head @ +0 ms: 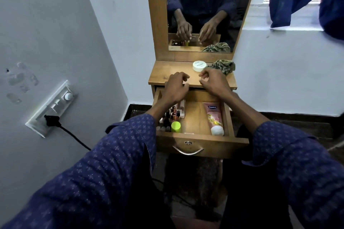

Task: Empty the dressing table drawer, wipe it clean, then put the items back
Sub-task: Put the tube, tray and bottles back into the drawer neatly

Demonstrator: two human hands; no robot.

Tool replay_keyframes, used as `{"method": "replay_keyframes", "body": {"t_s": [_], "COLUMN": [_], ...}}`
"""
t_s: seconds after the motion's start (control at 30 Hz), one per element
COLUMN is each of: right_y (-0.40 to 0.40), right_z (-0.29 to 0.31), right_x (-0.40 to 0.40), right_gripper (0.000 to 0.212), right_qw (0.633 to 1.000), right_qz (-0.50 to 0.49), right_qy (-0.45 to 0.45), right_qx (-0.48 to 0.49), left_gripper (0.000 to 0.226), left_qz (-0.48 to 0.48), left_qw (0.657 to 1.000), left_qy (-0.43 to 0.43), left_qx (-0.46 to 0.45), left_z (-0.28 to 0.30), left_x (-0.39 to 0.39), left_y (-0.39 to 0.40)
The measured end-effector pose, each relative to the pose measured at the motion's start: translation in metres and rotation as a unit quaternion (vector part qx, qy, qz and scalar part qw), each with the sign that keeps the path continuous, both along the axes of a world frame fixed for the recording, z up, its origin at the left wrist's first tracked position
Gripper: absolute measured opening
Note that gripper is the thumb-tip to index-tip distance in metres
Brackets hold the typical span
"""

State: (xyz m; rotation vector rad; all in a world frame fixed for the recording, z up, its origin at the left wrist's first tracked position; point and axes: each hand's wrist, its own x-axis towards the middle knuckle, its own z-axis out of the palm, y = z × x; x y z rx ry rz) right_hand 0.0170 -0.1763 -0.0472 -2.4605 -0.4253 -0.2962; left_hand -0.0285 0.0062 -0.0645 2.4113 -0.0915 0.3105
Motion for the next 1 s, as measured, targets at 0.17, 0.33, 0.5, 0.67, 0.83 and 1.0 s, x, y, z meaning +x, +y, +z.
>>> {"method": "replay_keyframes", "body": {"t_s": [0.17, 0.33, 0.5, 0.67, 0.83, 1.0], "right_y": [-0.001, 0.002, 0.000, -0.001, -0.002, -0.003], "right_z": [0.010, 0.002, -0.019, -0.029, -0.031, -0.031], "right_x": [0.038, 0.058, 0.075, 0.086, 0.085, 0.081], "right_gripper": [0.032, 0.034, 0.034, 0.039, 0.039, 0.040], "right_qw": [0.999, 0.999, 0.992, 0.981, 0.979, 0.985], "right_qz": [-0.023, -0.031, -0.035, -0.044, -0.048, -0.041], "right_qy": [0.010, 0.032, 0.081, 0.115, 0.121, 0.091], "right_qx": [-0.024, 0.009, 0.095, 0.146, 0.155, 0.139], "left_gripper": [0.048, 0.060, 0.068, 0.067, 0.046, 0.049], "left_qz": [0.029, 0.038, 0.021, -0.002, -0.009, 0.026], "left_qw": [0.998, 0.997, 0.996, 0.996, 0.996, 0.998], "left_qy": [0.038, 0.029, 0.021, 0.022, 0.001, -0.008], "left_qx": [0.040, 0.059, 0.085, 0.090, 0.092, 0.054], "left_z": [0.010, 0.009, 0.007, -0.002, -0.005, -0.006], "left_x": [0.052, 0.083, 0.112, 0.127, 0.133, 0.139], "left_y": [-0.014, -0.019, -0.026, -0.027, -0.025, -0.026]}}
